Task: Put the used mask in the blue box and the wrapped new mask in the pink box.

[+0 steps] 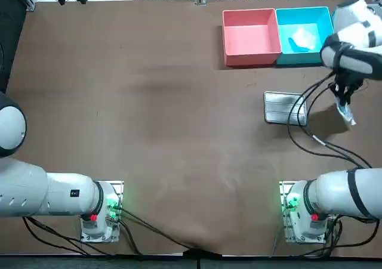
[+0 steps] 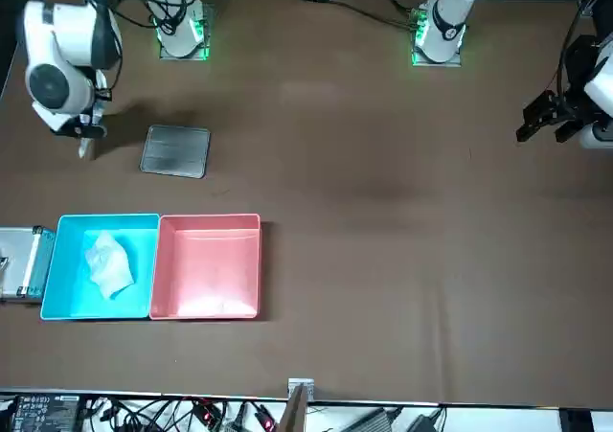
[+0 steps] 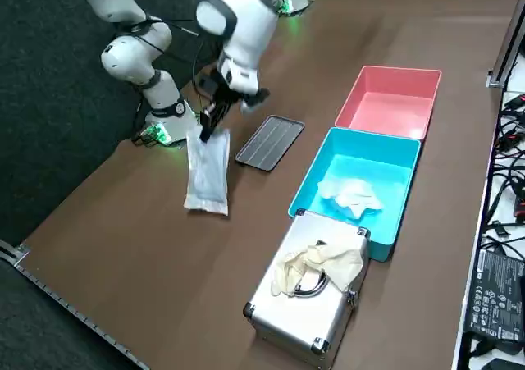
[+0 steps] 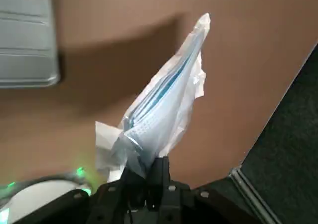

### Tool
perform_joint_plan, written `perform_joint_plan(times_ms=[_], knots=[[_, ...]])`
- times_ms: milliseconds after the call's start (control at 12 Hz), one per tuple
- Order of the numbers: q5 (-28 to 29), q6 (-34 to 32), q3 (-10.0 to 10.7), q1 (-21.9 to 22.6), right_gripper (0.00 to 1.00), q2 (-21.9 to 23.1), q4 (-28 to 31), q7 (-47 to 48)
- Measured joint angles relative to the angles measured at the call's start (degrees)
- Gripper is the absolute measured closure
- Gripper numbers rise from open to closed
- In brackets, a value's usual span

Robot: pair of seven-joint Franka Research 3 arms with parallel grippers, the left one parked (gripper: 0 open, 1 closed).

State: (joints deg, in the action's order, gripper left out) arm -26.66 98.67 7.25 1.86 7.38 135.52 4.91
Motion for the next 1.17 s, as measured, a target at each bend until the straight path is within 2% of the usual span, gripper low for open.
perform_joint_plan(times_ms=[250,500,833,1167], knots=[[5.6,-7.3,-0.3,4.9,0.97,0.9,-9.8,-0.4],[11.3,-9.7,-0.6,10.2,0.97,-2.1,-21.6,0.4],[18.9,-9.9,-0.7,15.2,0.97,-12.6,-40.0,4.7],[25.2,-9.2,-0.6,16.6,0.97,-25.3,-54.7,10.4]])
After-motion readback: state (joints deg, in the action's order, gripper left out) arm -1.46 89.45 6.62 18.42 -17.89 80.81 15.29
